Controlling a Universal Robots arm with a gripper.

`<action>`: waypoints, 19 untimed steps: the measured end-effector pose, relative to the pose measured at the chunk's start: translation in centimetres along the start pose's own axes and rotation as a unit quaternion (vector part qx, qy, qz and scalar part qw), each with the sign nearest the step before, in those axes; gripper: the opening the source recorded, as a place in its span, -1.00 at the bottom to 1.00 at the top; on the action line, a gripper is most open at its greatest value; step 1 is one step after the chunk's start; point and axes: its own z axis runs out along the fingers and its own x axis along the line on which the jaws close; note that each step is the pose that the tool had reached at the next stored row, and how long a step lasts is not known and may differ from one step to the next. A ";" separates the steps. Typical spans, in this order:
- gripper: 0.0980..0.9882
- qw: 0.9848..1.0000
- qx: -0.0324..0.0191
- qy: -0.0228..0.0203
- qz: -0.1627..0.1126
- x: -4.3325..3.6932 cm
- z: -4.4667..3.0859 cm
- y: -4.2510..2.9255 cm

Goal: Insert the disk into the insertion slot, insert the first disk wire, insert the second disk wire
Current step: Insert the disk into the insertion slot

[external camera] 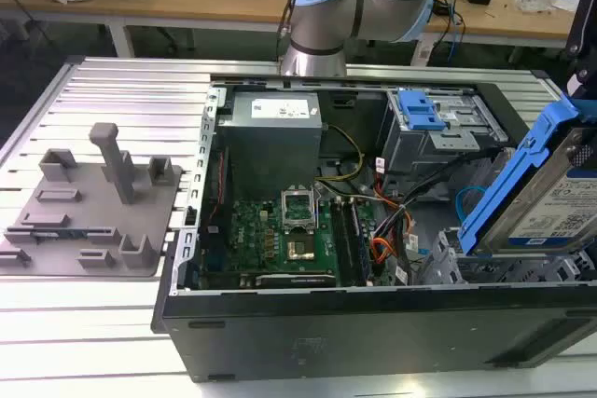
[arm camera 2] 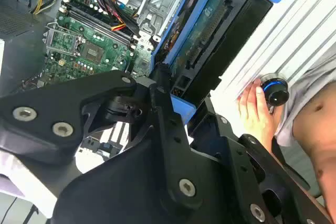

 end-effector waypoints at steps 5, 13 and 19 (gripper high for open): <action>-0.40 1.000 0.000 0.000 0.000 0.00 0.00 0.00; -0.40 1.000 0.000 -0.013 0.000 0.01 0.00 0.00; -0.40 0.999 -0.001 -0.032 -0.001 0.03 0.00 -0.02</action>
